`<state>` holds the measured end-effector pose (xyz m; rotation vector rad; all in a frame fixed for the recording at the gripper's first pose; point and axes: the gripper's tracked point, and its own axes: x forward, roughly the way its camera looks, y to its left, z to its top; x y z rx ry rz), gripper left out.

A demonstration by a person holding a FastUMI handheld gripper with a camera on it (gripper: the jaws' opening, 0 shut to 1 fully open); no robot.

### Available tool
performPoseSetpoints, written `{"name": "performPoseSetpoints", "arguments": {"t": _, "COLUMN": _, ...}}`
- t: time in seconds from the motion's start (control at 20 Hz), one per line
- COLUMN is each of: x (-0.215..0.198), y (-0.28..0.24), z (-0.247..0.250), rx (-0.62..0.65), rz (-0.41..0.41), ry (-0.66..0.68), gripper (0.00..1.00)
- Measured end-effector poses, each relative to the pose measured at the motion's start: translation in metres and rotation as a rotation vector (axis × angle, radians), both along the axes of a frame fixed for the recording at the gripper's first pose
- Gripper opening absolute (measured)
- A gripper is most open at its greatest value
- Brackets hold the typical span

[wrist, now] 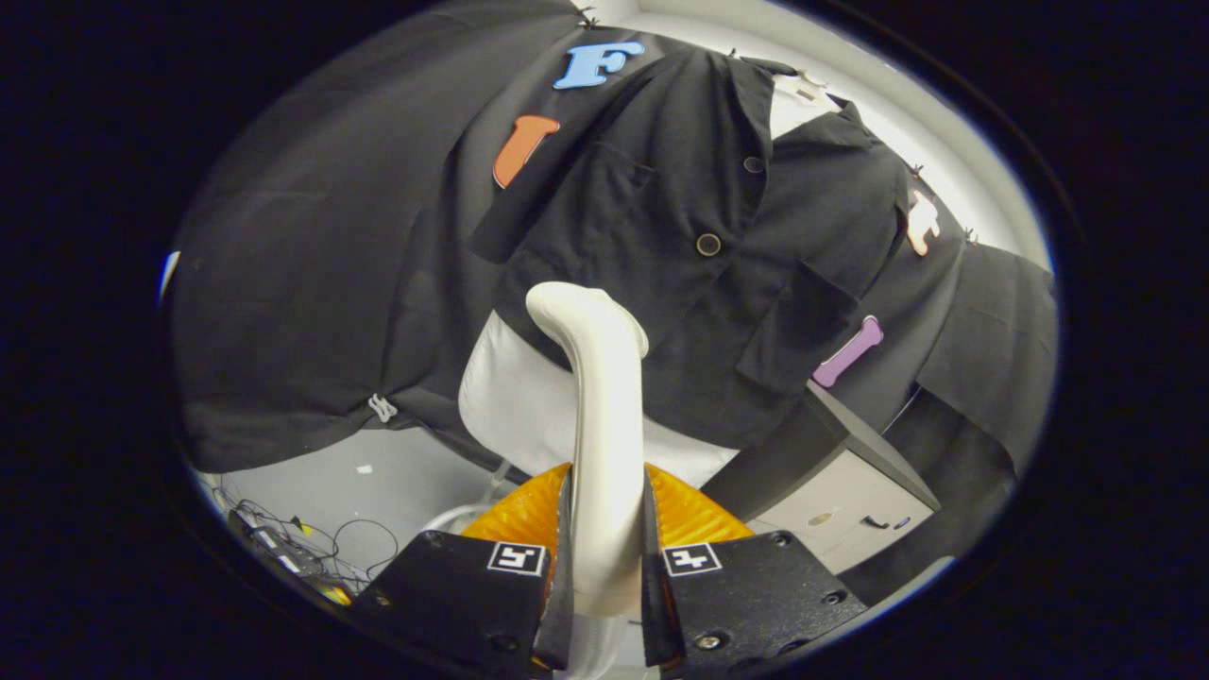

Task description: Iron the clothes twice with a garment steamer, once on the left side and once on the right side.

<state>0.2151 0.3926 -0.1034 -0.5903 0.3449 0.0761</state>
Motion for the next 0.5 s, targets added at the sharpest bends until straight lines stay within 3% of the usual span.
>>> {"name": "performPoseSetpoints", "arguments": {"t": 0.5, "x": -0.016, "y": -0.039, "z": 0.02, "rx": 0.047, "rz": 0.014, "ry": 0.003, "gripper": 0.32}}
